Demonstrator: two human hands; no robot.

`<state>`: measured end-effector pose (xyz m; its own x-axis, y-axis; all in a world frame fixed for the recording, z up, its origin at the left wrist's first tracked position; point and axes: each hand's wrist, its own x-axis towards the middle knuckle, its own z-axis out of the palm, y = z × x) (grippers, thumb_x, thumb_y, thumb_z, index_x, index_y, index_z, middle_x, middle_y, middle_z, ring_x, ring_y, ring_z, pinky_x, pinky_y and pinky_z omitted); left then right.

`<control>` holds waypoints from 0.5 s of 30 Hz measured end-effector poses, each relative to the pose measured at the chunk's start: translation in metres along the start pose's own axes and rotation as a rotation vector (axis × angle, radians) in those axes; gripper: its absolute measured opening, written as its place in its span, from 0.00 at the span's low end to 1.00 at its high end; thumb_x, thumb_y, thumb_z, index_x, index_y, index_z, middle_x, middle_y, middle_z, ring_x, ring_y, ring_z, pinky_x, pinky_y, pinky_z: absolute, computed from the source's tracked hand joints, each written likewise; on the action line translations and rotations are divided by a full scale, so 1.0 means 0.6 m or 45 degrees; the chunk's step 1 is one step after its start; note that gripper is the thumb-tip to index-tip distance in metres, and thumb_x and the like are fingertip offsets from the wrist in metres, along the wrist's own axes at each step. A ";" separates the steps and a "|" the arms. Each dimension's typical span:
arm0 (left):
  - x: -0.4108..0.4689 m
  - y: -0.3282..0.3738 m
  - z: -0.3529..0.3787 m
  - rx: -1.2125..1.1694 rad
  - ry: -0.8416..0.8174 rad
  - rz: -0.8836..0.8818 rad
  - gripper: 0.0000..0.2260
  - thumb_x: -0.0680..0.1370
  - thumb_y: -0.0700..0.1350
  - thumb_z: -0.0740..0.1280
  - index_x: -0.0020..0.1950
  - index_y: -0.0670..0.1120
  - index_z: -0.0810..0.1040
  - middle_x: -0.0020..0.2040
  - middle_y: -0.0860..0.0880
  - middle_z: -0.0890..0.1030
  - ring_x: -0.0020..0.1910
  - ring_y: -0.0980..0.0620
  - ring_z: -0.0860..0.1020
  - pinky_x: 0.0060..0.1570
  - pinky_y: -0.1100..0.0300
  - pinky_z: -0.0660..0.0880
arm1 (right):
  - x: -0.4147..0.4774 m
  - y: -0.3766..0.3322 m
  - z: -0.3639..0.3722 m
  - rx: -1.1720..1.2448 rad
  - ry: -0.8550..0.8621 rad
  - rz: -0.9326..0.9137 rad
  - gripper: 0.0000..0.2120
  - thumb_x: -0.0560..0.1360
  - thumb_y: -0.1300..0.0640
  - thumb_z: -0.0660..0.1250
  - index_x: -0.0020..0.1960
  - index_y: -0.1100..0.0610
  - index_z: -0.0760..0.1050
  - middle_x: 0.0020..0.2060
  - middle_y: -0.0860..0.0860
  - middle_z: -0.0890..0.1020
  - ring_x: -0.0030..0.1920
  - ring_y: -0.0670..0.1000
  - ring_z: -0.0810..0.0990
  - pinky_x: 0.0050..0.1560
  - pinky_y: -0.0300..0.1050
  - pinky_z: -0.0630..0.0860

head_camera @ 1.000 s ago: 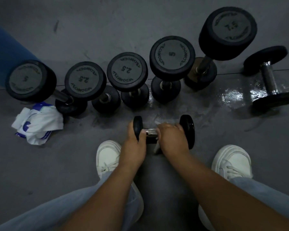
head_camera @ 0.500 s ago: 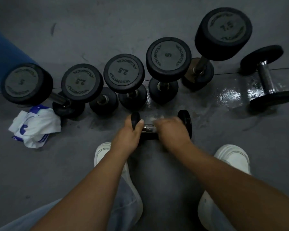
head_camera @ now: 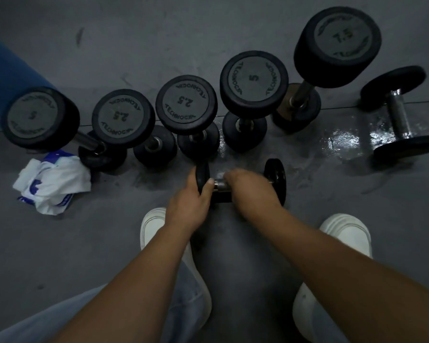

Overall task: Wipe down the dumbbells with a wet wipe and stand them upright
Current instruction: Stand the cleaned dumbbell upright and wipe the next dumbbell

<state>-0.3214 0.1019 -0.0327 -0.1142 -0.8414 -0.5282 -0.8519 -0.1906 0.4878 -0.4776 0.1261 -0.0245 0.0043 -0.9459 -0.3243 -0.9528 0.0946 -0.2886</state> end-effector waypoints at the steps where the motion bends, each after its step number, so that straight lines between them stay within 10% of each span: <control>1: -0.001 0.000 0.001 -0.005 0.004 0.004 0.26 0.81 0.64 0.54 0.77 0.59 0.56 0.62 0.40 0.79 0.60 0.37 0.77 0.59 0.47 0.73 | 0.005 0.011 -0.008 0.049 0.031 0.063 0.19 0.76 0.62 0.60 0.66 0.53 0.71 0.57 0.54 0.79 0.56 0.57 0.79 0.54 0.49 0.74; 9: 0.011 0.013 -0.016 0.101 0.007 0.033 0.25 0.81 0.65 0.52 0.74 0.55 0.64 0.60 0.40 0.80 0.59 0.37 0.77 0.55 0.50 0.71 | -0.010 0.004 0.000 0.052 0.202 0.052 0.08 0.75 0.59 0.63 0.54 0.54 0.75 0.43 0.54 0.83 0.44 0.59 0.81 0.42 0.46 0.69; 15: 0.005 0.039 -0.012 0.044 0.125 -0.090 0.28 0.80 0.64 0.56 0.74 0.48 0.65 0.63 0.40 0.78 0.62 0.37 0.75 0.58 0.49 0.72 | 0.005 0.010 0.029 -0.054 0.243 0.057 0.17 0.73 0.62 0.62 0.61 0.57 0.77 0.57 0.53 0.81 0.60 0.54 0.78 0.63 0.52 0.69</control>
<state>-0.3380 0.0912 -0.0179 -0.0044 -0.8723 -0.4889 -0.8735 -0.2347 0.4266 -0.4779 0.1294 -0.0429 -0.0925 -0.9831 -0.1583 -0.9625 0.1289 -0.2385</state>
